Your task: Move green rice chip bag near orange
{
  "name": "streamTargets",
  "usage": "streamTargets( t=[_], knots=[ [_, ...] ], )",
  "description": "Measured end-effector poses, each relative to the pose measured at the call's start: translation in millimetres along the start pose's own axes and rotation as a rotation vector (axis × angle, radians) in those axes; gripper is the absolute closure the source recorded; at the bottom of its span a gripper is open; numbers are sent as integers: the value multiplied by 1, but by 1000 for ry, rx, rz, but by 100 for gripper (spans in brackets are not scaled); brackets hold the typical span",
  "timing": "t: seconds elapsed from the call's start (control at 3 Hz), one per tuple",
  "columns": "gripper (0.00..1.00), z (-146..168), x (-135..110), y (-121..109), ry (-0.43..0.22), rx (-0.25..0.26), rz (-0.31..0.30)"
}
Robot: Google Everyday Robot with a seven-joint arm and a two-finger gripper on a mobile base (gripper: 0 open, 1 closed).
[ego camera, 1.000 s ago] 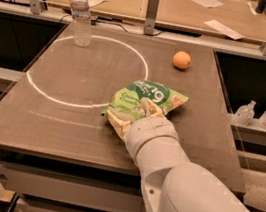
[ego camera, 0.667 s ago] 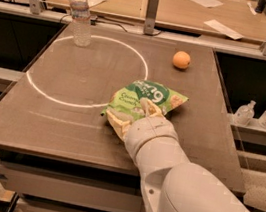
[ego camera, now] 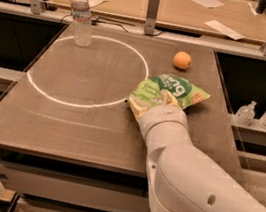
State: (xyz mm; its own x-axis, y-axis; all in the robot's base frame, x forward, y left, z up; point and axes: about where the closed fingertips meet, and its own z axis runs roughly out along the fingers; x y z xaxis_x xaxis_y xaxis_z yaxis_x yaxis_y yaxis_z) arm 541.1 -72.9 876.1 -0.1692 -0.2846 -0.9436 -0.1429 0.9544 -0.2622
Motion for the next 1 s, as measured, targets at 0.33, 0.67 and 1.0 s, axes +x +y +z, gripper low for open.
streamTargets(
  t=[0.33, 0.67, 1.0],
  knots=[
    [100, 29, 7, -48, 12, 129, -30],
    [100, 44, 14, -84, 22, 191, -40],
    [100, 54, 19, -97, 23, 189, -35]
  ],
)
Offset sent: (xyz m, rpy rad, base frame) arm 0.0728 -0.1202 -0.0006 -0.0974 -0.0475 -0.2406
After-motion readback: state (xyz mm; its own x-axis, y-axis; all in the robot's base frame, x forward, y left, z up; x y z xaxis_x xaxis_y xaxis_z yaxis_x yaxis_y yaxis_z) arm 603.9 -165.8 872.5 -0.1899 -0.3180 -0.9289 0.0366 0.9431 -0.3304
